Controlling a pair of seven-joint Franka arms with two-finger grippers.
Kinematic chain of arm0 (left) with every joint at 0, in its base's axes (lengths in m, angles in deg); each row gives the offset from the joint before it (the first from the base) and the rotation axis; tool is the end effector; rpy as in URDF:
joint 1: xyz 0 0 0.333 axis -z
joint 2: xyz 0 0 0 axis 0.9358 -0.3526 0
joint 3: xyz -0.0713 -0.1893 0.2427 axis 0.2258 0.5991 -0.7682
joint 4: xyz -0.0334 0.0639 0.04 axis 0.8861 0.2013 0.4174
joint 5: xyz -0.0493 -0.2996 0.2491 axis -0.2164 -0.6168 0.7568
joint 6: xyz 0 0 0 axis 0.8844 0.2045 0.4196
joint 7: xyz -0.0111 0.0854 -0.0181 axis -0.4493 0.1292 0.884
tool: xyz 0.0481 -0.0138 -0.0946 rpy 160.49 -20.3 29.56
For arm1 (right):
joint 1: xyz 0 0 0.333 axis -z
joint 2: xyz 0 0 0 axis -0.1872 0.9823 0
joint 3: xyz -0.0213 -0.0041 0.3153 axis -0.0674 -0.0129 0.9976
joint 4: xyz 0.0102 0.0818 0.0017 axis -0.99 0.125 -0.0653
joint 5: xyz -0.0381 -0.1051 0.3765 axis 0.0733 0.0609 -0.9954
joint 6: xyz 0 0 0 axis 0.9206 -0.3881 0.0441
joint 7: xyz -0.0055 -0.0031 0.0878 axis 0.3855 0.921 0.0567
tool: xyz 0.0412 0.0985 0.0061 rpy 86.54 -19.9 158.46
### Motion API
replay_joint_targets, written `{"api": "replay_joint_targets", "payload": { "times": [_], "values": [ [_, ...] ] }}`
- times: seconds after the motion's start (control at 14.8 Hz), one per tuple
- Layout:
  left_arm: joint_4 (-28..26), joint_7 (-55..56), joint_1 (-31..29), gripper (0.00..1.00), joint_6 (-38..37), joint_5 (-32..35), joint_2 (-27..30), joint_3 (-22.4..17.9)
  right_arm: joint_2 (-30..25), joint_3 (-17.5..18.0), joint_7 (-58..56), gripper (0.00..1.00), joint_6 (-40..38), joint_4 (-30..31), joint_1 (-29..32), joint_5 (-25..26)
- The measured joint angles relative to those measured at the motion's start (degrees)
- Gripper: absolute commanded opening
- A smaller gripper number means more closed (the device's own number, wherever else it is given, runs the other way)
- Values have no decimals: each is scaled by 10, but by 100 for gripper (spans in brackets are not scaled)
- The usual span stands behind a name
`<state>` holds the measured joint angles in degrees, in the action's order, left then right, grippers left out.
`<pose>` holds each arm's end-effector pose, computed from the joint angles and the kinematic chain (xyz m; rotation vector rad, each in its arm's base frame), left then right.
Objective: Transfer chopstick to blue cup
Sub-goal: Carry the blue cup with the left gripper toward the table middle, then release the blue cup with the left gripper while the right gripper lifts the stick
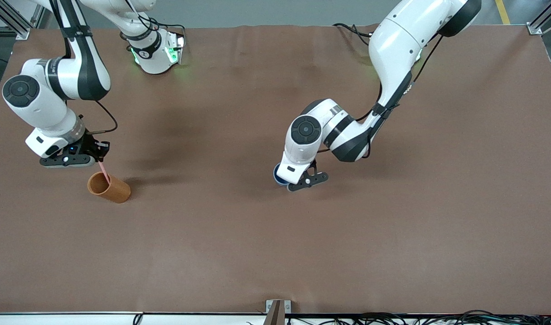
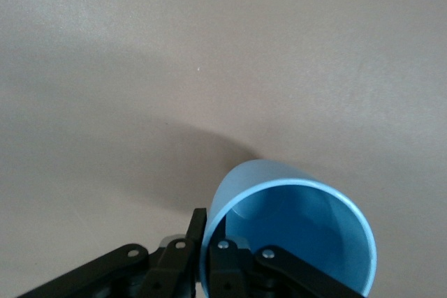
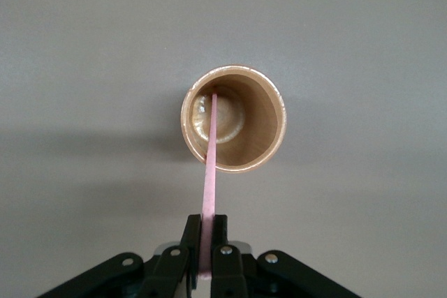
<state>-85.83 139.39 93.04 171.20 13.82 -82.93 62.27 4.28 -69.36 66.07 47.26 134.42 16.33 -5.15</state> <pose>0.5437 -0.4672 0.2535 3.0727 0.4699 -0.0646 0.5191 -0.0280 0.3520 3.0017 0.1554 0.0884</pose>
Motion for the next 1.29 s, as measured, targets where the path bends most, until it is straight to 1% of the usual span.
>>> {"api": "replay_joint_targets", "payload": {
  "times": [0.07, 0.14, 0.2, 0.41, 0.54, 0.68, 0.81, 0.95, 1.02, 1.15, 1.29],
  "values": [
    [-1, 0, 0, 60, 0, 0, -1, 0, 0, 0, 0, 2, 0, -2, 0, 0],
    [-1, 0, 0, 90, 0, 0, -1, 0, 0, 0, 0, 2, -8, -9, 0, 0],
    [-1, 0, -1, 100, 1, 0, -1, 0, -1, 0, 0, 2, -30, -24, 0, 0],
    [-1, 0, -4, 100, 0, 1, 1, 0, -3, 1, 0, 2, -143, -102, 0, 0],
    [2, -8, -16, 100, -16, 3, 18, 0, -6, 4, 0, 2, -229, -165, -2, 0],
    [7, -59, -43, 100, -63, 3, 64, 1, -7, 6, 0, 2, -326, -235, -12, 0],
    [8, -122, -73, 100, -132, 2, 126, 0, -6, 8, 0, 2, -417, -303, -27, -1],
    [6, -204, -107, 100, -179, -23, 186, -6, 2, 9, 0, 2, -495, -366, -34, -12],
    [5, -250, -119, 100, -195, -42, 212, -22, 7, 9, 0, 2, -525, -392, -34, -20],
    [3, -353, -128, 100, -221, -86, 253, -78, 17, 8, 1, 2, -565, -427, -34, -37],
    [3, -453, -133, 100, -249, -111, 286, -130, 23, 9, 35, 2, -575, -443, -41, -73]
  ]
}}
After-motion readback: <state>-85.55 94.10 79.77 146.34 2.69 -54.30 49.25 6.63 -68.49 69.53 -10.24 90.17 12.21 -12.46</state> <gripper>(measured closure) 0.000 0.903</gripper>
